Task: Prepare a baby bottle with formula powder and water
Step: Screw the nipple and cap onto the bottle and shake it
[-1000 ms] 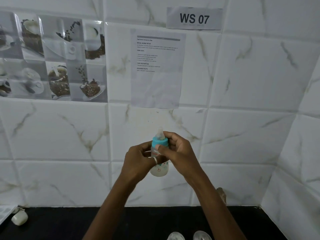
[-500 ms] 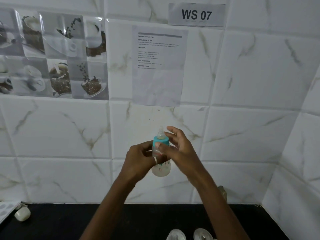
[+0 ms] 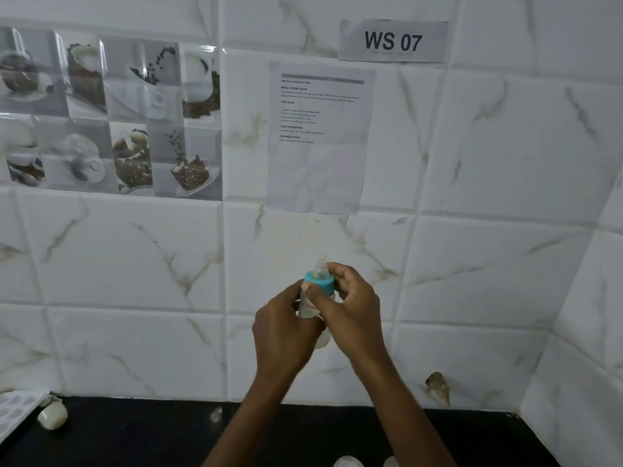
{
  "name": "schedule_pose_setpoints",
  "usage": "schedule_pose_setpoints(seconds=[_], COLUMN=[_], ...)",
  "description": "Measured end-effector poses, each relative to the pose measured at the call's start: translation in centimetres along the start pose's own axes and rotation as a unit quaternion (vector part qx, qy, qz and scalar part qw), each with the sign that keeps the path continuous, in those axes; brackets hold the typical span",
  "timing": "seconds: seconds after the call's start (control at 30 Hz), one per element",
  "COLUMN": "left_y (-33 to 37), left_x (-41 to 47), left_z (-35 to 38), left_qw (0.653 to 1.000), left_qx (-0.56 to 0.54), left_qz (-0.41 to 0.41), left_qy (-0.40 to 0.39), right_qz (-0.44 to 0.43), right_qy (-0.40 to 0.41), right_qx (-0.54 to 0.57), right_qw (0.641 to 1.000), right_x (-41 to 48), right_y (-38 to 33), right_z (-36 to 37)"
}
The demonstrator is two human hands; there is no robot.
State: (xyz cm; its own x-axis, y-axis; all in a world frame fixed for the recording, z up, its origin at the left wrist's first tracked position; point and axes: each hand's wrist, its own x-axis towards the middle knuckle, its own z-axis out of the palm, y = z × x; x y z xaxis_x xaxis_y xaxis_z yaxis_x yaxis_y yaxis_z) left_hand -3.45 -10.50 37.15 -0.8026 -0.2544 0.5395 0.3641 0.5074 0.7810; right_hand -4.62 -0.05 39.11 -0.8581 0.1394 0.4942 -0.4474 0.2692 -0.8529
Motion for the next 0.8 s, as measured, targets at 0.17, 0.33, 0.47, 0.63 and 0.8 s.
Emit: schedule_pose_setpoints(seconds=[0.17, 0.33, 0.47, 0.63, 0.8], left_y=[-0.3, -0.3, -0.4, -0.3, -0.1], left_x=[0.0, 2.5, 3.7, 3.6, 2.4], left_z=[-0.6, -2.8, -3.3, -3.0, -1.7], left_qw=[0.998, 0.961, 0.951, 0.95, 0.985], left_qx=[-0.034, -0.152, -0.16, -0.183, -0.089], left_qz=[-0.008, -0.049, -0.053, -0.065, -0.03], left_qy=[-0.047, -0.226, -0.26, -0.244, -0.147], right_qz=[-0.005, 0.04, 0.019, 0.027, 0.035], right_qy=[-0.044, -0.223, -0.261, -0.226, -0.153], right_qx=[-0.013, 0.069, 0.074, 0.088, 0.066], right_qw=[0.999, 0.972, 0.962, 0.97, 0.985], right_x=[0.1, 1.9, 2.5, 2.7, 2.3], right_y=[0.2, -0.7, -1.6, -1.5, -0.9], right_z=[-0.6, -3.4, -4.1, -3.7, -2.5])
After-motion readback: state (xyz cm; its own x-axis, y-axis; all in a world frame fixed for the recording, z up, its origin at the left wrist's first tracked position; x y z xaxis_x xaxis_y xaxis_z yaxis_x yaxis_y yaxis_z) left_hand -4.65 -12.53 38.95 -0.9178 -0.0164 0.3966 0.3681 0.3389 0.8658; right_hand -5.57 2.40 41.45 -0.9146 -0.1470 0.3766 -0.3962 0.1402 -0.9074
